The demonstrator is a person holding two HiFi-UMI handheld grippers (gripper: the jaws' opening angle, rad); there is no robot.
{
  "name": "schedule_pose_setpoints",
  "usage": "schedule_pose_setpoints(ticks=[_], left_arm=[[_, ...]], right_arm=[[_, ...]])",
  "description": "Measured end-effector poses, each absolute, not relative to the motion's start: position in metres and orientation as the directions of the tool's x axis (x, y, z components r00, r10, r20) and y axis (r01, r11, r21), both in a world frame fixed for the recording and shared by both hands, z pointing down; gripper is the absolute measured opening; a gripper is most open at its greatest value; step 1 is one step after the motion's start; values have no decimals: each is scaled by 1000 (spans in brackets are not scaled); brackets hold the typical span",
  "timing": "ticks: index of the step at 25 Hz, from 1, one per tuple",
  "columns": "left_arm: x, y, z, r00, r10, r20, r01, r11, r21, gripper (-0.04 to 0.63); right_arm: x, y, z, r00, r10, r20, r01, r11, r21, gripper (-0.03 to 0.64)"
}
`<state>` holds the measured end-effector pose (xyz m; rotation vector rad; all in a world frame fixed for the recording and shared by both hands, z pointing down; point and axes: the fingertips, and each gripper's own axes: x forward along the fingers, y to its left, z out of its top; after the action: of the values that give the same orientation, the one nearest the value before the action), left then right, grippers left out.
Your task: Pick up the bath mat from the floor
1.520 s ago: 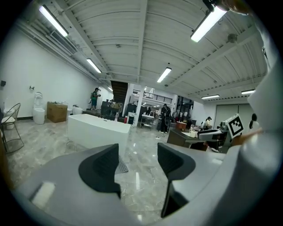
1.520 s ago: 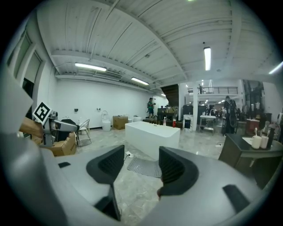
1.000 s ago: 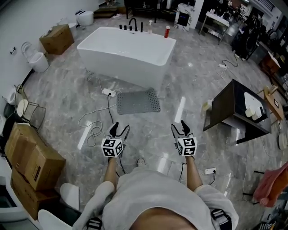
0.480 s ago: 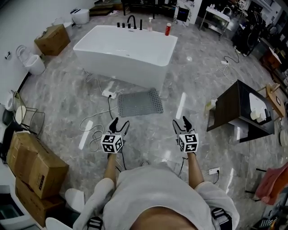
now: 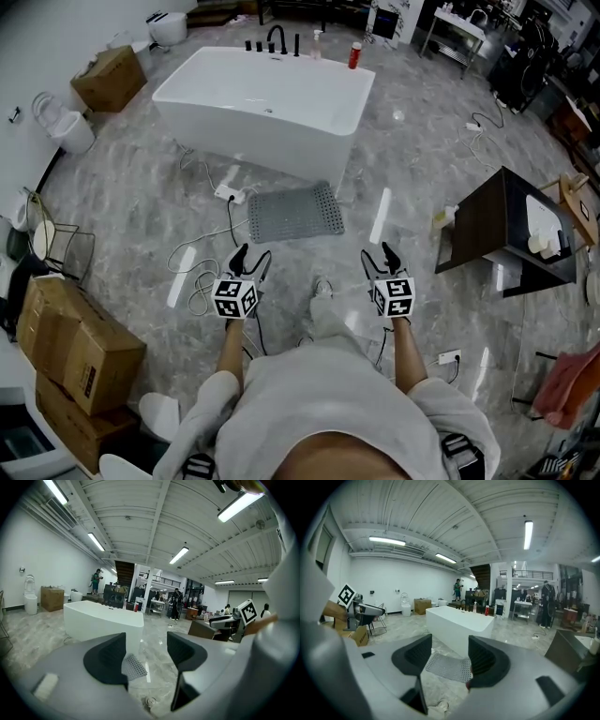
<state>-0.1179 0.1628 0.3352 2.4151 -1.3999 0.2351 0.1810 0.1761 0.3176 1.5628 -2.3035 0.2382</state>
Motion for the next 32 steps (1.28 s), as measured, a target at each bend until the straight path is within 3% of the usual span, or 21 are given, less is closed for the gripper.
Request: schedule_pose_setpoints(ticks=[13,32], left_arm=[[-116,96,344,482,-815,322,-876,-440,196,272],[-101,-92,352,398,-835,380,-916,-338,216,272]], right_arm=[[181,108,339,-357,-854,379,-919,394,24,253],[200,-109,340,-436,-800,412,-878,479,1,252]])
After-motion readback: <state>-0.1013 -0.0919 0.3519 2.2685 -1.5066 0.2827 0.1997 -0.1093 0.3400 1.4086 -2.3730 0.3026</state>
